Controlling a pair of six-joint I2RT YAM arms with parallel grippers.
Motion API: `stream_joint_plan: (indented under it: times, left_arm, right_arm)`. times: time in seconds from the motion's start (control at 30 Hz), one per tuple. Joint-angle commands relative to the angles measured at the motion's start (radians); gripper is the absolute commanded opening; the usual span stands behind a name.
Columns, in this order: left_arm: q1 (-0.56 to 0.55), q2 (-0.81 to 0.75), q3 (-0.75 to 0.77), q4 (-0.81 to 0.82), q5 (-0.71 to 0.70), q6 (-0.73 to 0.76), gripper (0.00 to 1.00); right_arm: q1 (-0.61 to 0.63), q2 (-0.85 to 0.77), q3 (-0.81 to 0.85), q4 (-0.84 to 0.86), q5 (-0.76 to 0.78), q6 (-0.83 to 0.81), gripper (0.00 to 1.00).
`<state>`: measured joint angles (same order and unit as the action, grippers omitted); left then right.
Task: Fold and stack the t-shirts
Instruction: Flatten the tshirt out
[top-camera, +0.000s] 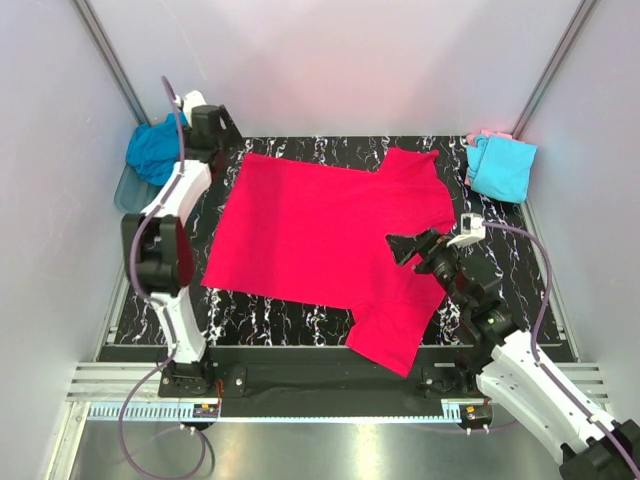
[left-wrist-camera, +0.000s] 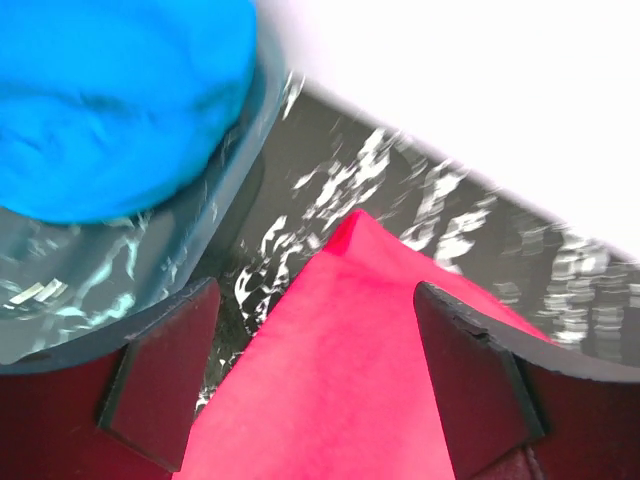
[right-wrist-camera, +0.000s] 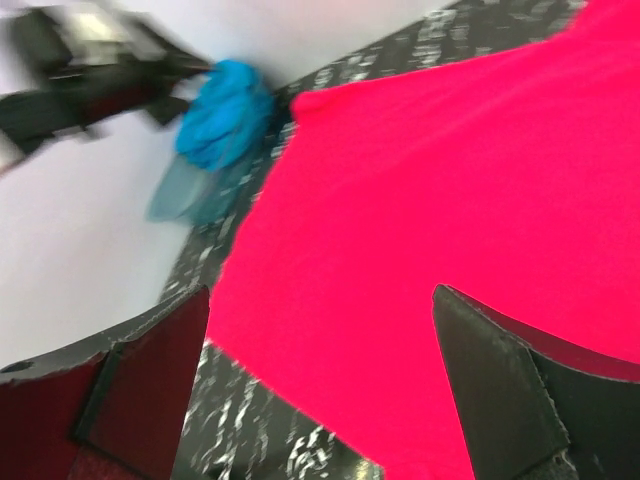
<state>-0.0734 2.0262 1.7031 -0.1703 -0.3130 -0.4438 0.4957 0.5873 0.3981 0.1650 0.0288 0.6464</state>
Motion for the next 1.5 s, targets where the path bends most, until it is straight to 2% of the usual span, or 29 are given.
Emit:
stream_joint_plan:
  times: [0.0,0.1,0.2,0.23,0.27,0.3,0.43,0.47,0.53,0.57,0.63,0.67,0.8,0.9,1.0,1.13,1.33,1.47]
  left_arm:
    - [-0.002,-0.211,-0.083,0.112,0.014,0.036,0.86]
    - [-0.003,-0.401,-0.219,0.117,0.087,-0.056,0.89]
    - [-0.031,-0.532,-0.419,0.162,0.149,-0.124,0.89]
    - [-0.048,-0.625,-0.480,0.192,0.152,-0.143,0.89]
    - [-0.096,-0.671,-0.596,0.231,0.144,-0.154,0.88]
    - [-0.129,-0.757,-0.650,0.248,0.121,-0.162,0.88]
    - [-0.311,-0.903,-0.841,0.258,0.063,-0.188,0.88]
    - [-0.401,-0.922,-0.897,0.256,0.043,-0.191,0.87]
    - [-0.495,-0.969,-0.945,0.252,-0.009,-0.174,0.87]
    - [-0.581,-0.984,-0.995,0.246,-0.032,-0.174,0.86]
    - [-0.653,-1.038,-1.057,0.245,-0.104,-0.177,0.86]
    - [-0.696,-1.055,-1.120,0.247,-0.122,-0.185,0.86]
    - [-0.729,-1.196,-1.272,0.242,-0.135,-0.207,0.86]
    - [-0.732,-1.321,-1.375,0.235,-0.123,-0.199,0.86]
    - [-0.732,-1.399,-1.421,0.192,-0.139,-0.170,0.86]
    - [-0.732,-1.422,-1.430,0.149,-0.161,-0.099,0.87]
    - [-0.732,-1.474,-1.462,0.158,-0.133,-0.073,0.86]
    - [-0.732,-1.596,-1.513,0.161,-0.130,-0.076,0.86]
  right_arm:
    - [0.004,0.042,0.082,-0.090,0.181,-0.014,1.00]
    - [0.001,0.117,0.129,-0.107,0.284,0.001,1.00]
    - [-0.009,0.236,0.220,-0.119,0.290,0.022,1.00]
    - [-0.014,0.270,0.252,-0.140,0.293,0.027,1.00]
    - [-0.017,0.354,0.333,-0.157,0.295,0.039,1.00]
    - [-0.019,0.400,0.379,-0.165,0.295,0.044,1.00]
    - [-0.051,0.658,0.660,-0.307,0.296,0.015,1.00]
    - [-0.089,0.757,0.776,-0.329,0.295,0.007,1.00]
    - [-0.144,0.853,0.888,-0.395,0.246,0.010,1.00]
    - [-0.175,0.938,0.986,-0.419,0.232,0.021,1.00]
    - [-0.267,1.020,1.057,-0.452,0.195,0.038,1.00]
    - [-0.293,1.110,1.128,-0.462,0.178,0.026,1.00]
    - [-0.426,1.337,1.356,-0.663,0.155,-0.134,1.00]
    - [-0.473,1.421,1.429,-0.688,0.103,-0.232,0.99]
    - [-0.534,1.456,1.427,-0.682,0.031,-0.226,0.98]
    - [-0.585,1.564,1.470,-0.720,-0.091,-0.212,0.97]
    - [-0.588,1.666,1.510,-0.753,-0.187,-0.177,0.93]
    - [-0.589,1.694,1.536,-0.751,-0.234,-0.165,0.91]
